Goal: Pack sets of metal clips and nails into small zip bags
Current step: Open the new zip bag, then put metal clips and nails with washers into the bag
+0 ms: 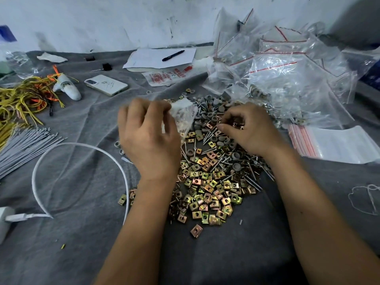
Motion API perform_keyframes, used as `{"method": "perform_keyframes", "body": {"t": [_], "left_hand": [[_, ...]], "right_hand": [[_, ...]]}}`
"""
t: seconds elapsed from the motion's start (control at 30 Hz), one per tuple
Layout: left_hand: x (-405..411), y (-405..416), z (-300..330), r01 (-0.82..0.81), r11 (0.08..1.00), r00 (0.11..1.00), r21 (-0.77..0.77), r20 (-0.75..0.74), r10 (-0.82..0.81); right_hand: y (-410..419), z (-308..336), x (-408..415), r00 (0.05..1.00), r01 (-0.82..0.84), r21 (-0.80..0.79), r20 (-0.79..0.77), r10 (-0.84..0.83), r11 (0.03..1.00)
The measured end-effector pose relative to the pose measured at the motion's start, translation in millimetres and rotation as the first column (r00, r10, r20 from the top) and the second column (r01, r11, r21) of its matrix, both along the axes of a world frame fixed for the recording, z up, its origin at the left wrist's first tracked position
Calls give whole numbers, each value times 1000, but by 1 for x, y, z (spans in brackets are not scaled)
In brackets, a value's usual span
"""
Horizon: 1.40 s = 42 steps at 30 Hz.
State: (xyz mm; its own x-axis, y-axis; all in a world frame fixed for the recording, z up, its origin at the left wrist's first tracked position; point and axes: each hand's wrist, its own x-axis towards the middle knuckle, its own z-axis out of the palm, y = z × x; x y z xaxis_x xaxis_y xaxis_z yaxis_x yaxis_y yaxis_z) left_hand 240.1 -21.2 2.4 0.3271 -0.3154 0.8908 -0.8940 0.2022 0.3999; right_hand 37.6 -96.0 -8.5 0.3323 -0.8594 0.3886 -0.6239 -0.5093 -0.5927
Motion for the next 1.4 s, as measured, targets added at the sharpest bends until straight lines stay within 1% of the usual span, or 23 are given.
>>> {"method": "perform_keyframes", "body": {"t": [0.07,0.13,0.2,0.27,0.3,0.37,0.43,0.47,0.5,0.53,0.57,0.6,0.67,0.7,0.77,0.83,0.9,0.97,1.07,1.17,1.3,1.33,1.4], "left_hand": [[-4,2,-3,34,977,999,211,17,-38],[-8,1,-10,102,913,994,395,-10,-107],[-11,-1,-14,146,877,987,458,-7,-161],[-14,-2,-15,176,869,980,463,1,-199],[-15,-2,-16,181,877,981,446,-15,-195],[-6,-4,-13,152,931,984,331,-139,-112],[15,-6,-6,9,996,965,89,-262,15],[26,-6,-1,-108,993,959,-41,-266,93],[34,-5,2,-198,968,962,-153,-222,162],[38,-4,3,-223,949,971,-224,-139,195],[35,-4,2,-187,955,982,-230,-45,182],[26,-5,0,-119,978,991,-172,37,128],[2,-6,-4,23,998,990,59,135,-31],[-10,-6,-6,77,980,981,183,161,-107],[-26,-6,-10,143,914,952,380,201,-233],[-31,-7,-16,181,852,925,492,210,-318],[-29,-8,-20,220,815,932,536,133,-338],[-23,-10,-23,268,807,952,527,-17,-305],[-16,-15,-25,320,810,946,492,-209,-246],[-16,-16,-24,339,831,925,442,-319,-207],[-18,-17,-25,379,807,894,453,-404,-193],[-18,-17,-25,388,803,888,453,-417,-193],[-17,-17,-24,401,801,880,444,-428,-204]], "right_hand": [[-5,-3,-7,991,66,73,-124,-56,995],[-6,-4,-10,980,62,115,-195,-39,991],[-5,-2,-8,976,23,140,-219,8,990],[-3,0,-6,974,2,172,-225,37,985],[-2,0,-5,973,-1,193,-226,45,981],[-2,0,-5,975,-16,229,-210,66,973],[-2,-1,-5,977,-26,217,-199,71,976],[-2,-2,-4,977,-25,195,-203,65,981],[-3,-3,-3,977,-26,170,-206,61,985],[-3,-4,-2,978,-26,149,-203,57,989],[-3,-5,-1,980,-28,133,-190,53,991],[-2,-5,0,985,-34,127,-164,54,991],[-2,-5,0,991,-63,119,-108,76,991],[-2,-5,0,990,-81,116,-107,94,990],[0,-4,2,971,-109,124,-198,132,986],[0,-5,5,949,-120,131,-275,153,984],[-1,-4,6,952,-121,153,-261,158,981],[-1,-4,6,955,-126,155,-248,162,980],[0,-4,9,951,-118,139,-271,152,983],[3,-3,15,940,-110,106,-313,138,988],[6,-5,20,933,-100,73,-341,119,992],[6,-5,20,939,-84,56,-329,97,995],[6,-3,20,977,-49,-11,-207,45,999]]}}
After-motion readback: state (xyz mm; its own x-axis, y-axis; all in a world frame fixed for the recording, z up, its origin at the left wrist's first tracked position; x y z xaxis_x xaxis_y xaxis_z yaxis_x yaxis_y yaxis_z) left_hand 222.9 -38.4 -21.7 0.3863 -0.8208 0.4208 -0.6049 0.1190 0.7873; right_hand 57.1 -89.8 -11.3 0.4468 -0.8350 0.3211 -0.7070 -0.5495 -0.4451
